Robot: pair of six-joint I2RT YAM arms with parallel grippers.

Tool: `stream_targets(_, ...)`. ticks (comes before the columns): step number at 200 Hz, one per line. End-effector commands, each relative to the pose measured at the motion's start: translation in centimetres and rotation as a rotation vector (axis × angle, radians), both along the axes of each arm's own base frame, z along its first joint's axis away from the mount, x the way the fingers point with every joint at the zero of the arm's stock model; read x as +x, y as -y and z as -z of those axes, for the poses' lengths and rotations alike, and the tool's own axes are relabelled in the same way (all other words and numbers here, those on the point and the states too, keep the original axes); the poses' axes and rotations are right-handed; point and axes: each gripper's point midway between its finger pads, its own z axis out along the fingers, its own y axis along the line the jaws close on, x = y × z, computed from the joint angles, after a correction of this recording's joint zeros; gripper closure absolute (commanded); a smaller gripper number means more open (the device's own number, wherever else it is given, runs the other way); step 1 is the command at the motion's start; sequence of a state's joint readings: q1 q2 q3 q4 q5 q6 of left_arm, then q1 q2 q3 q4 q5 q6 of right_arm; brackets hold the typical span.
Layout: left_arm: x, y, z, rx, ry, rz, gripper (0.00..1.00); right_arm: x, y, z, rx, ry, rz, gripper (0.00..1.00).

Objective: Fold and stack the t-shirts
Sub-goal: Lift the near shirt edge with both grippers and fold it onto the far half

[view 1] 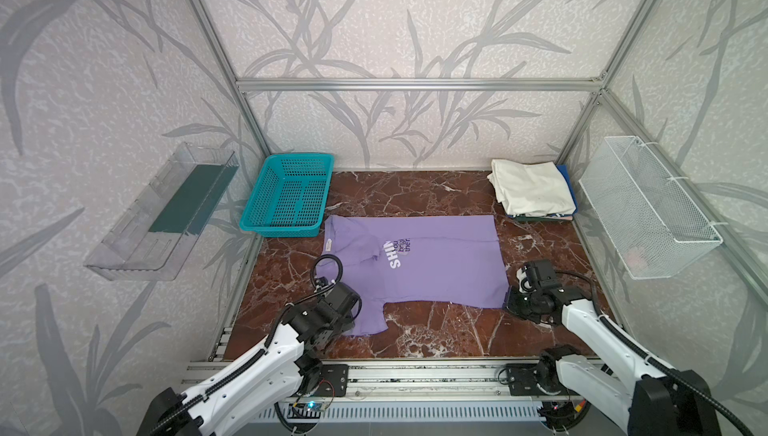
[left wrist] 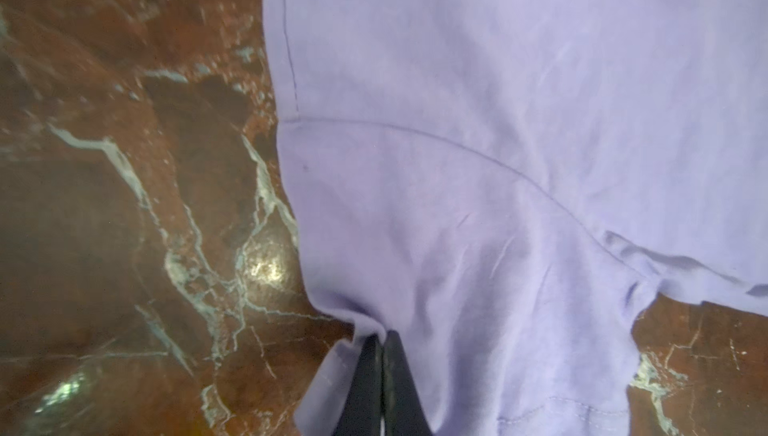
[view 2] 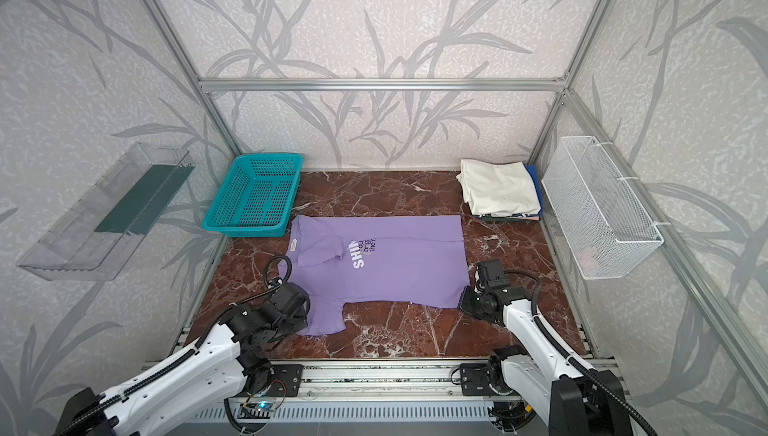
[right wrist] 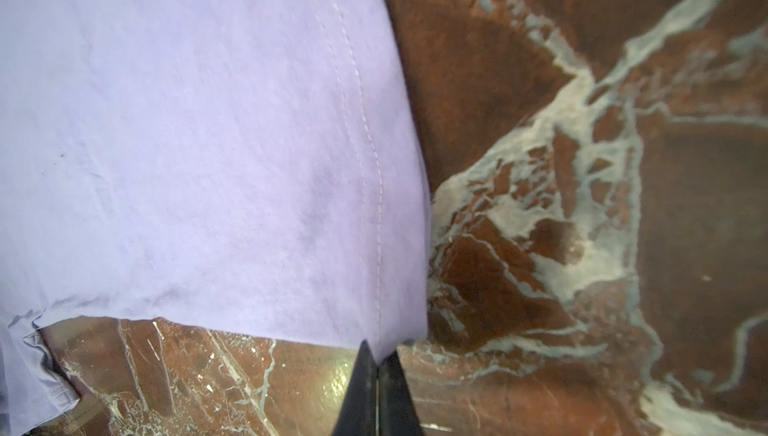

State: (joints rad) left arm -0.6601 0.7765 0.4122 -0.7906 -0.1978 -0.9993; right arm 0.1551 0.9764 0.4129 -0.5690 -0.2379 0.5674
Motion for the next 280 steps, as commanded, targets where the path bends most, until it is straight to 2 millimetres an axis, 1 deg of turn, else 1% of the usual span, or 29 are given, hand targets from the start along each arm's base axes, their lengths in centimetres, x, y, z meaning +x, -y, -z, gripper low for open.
stream_targets(1,1.5,-0.7,-2.2,0.094,0.051,0.030,1.00,1.2,-0.1,-1.5,0.009,0.066,0.004,1.00)
stream_targets(33,2.8,0.5,-2.9,0.064,0.076,0.041,1.00,1.8,0.0,-2.5,0.009,0.113,0.022,1.00)
stream_targets(55,3.7,1.4,-3.4,0.024,0.100,0.041,1.00,2.8,-0.1,-3.5,0.013,0.147,0.028,1.00)
stream_targets(88,5.1,1.9,-4.5,0.010,0.121,0.045,1.00,4.5,-0.3,-4.6,0.006,0.168,0.014,1.00)
stream_targets(102,6.1,2.1,-5.2,-0.006,0.148,0.050,1.00,5.1,-0.7,-4.9,0.021,0.176,0.004,1.00)
stream_targets(137,9.3,2.0,-6.5,-0.084,0.165,0.017,1.00,5.9,-0.7,-4.6,0.003,0.167,-0.011,1.00)
stream_targets(165,11.7,2.3,-8.0,-0.084,0.232,0.018,1.00,7.0,-0.7,-4.4,-0.016,0.149,-0.030,1.00)
stream_targets(186,13.2,2.1,-8.6,-0.095,0.258,0.001,1.00,8.0,-0.9,-4.7,-0.019,0.151,-0.037,1.00)
stream_targets(246,16.5,0.7,-11.2,-0.065,0.323,-0.023,1.00,11.1,-0.9,-5.8,-0.054,0.179,-0.056,1.00)
stream_targets(266,17.4,0.1,-11.5,-0.059,0.334,-0.037,1.00,12.0,-0.8,-6.0,-0.073,0.191,-0.060,1.00)
stream_targets(280,17.9,-0.1,-11.4,-0.058,0.325,-0.040,1.00,12.7,-0.6,-6.1,-0.087,0.190,-0.061,1.00)
